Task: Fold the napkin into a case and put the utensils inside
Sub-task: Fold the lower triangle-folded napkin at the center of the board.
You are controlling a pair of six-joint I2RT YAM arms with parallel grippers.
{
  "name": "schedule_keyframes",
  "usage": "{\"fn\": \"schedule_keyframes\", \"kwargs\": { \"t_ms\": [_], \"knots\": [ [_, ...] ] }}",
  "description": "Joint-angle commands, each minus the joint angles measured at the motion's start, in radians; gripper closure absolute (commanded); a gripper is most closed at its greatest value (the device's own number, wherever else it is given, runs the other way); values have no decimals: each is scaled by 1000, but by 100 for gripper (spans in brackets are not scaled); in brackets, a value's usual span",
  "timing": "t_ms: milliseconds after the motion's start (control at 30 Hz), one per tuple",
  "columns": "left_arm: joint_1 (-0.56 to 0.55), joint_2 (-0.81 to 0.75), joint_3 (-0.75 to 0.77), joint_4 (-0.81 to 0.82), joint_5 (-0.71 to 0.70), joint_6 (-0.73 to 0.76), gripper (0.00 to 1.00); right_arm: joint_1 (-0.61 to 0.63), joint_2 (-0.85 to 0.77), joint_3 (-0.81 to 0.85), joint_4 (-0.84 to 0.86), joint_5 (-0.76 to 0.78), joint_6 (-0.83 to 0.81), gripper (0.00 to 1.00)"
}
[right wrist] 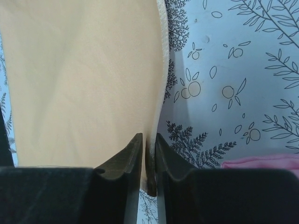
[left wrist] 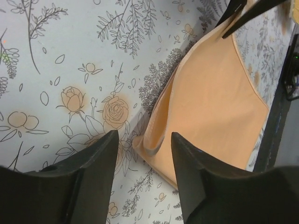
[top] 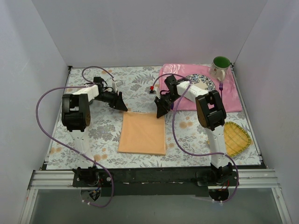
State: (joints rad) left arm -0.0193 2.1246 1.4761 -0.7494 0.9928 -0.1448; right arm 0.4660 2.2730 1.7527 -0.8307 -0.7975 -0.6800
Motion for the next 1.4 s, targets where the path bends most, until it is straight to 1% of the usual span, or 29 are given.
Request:
{"fn": "schedule_keyframes", "kwargs": {
  "t_ms": [0,133,300,367,433,467,600,667,700,733,800,1000,1167,1267,1300,1367],
  "knots": [
    [-2,35,72,-77,55,47,48,-3,2,42,-31,-12,-26,80],
    [-4,58,85,-93,63,60,50,-3,6,50,-36,-16,-32,88],
    [-8,84,110,-152,52,114,53,-3,6,50,-47,-17,-44,90],
    [-10,81,110,-165,55,128,63,-1,3,50,-47,-20,-44,93],
    [-10,72,102,-159,61,131,71,-1,-4,50,-42,-22,-41,99],
    [-10,66,99,-145,61,131,77,-1,-7,48,-36,-22,-35,99],
    [-10,47,89,-104,69,120,90,-1,-18,47,-12,-8,-32,99],
    [-10,46,102,-110,69,137,93,0,-27,45,-2,1,-36,99],
    [-10,40,104,-110,69,142,97,-1,-32,44,4,9,-41,99],
    [-8,34,102,-104,67,169,99,-1,-46,39,13,11,-49,99],
    [-8,-3,83,-104,70,198,100,-1,-64,27,21,11,-56,99],
    [-10,-124,-20,-4,55,251,100,6,-147,-45,68,11,-76,99],
    [-10,-169,-59,-2,44,315,100,29,-214,-117,130,49,-108,99],
    [-10,-213,-95,-2,37,373,100,43,-262,-180,174,70,-148,99],
    [-10,-227,-108,-4,37,420,100,46,-273,-206,189,75,-157,99],
    [-11,-278,-157,-4,35,468,100,57,-308,-232,209,89,-180,99]
  ]
}}
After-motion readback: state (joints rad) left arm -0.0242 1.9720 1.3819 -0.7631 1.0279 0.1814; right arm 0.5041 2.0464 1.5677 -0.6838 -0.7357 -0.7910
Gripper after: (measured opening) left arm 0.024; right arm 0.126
